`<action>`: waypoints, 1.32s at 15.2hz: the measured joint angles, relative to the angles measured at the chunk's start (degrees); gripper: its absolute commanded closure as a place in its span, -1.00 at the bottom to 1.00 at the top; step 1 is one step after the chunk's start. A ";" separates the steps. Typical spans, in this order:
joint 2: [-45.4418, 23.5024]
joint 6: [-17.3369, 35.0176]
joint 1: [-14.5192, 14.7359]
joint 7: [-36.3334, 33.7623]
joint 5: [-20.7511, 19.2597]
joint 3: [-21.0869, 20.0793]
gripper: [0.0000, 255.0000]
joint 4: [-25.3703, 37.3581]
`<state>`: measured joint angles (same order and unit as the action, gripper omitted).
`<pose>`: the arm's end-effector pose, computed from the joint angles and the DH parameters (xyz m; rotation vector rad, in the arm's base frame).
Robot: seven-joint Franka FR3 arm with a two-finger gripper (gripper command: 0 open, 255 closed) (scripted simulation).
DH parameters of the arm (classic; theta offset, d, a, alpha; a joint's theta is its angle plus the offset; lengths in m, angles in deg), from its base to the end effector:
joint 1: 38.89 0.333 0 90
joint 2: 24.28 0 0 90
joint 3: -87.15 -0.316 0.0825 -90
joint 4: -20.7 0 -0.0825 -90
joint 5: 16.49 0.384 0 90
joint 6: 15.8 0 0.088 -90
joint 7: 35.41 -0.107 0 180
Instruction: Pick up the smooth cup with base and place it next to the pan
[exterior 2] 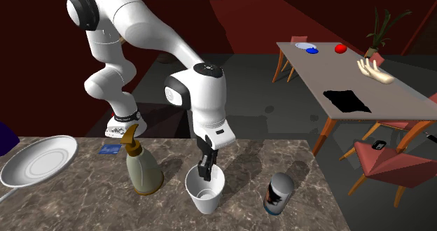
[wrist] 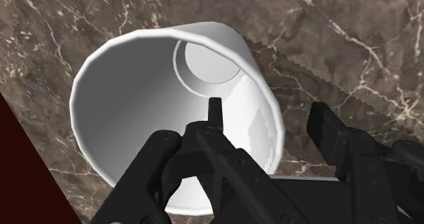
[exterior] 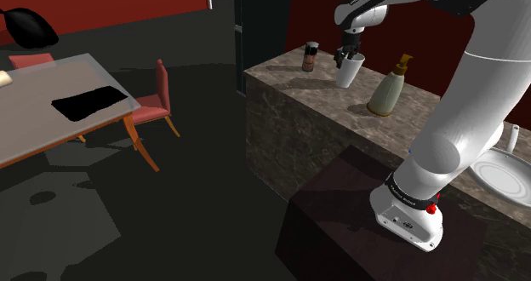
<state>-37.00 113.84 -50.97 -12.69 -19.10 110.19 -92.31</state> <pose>0.4989 -0.3413 0.3754 2.9820 -0.2635 0.0227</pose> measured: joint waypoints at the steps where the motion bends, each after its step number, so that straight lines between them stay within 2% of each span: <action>1: 0.00 0.00 0.00 0.00 0.00 0.00 1.00 0.00; 10: 0.17 -0.31 0.05 -0.06 -0.07 0.00 1.00 0.13; 20: 3.25 -7.14 0.41 -0.16 -1.19 0.30 1.00 4.11</action>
<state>-33.75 106.70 -50.56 -12.85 -20.28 110.49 -88.20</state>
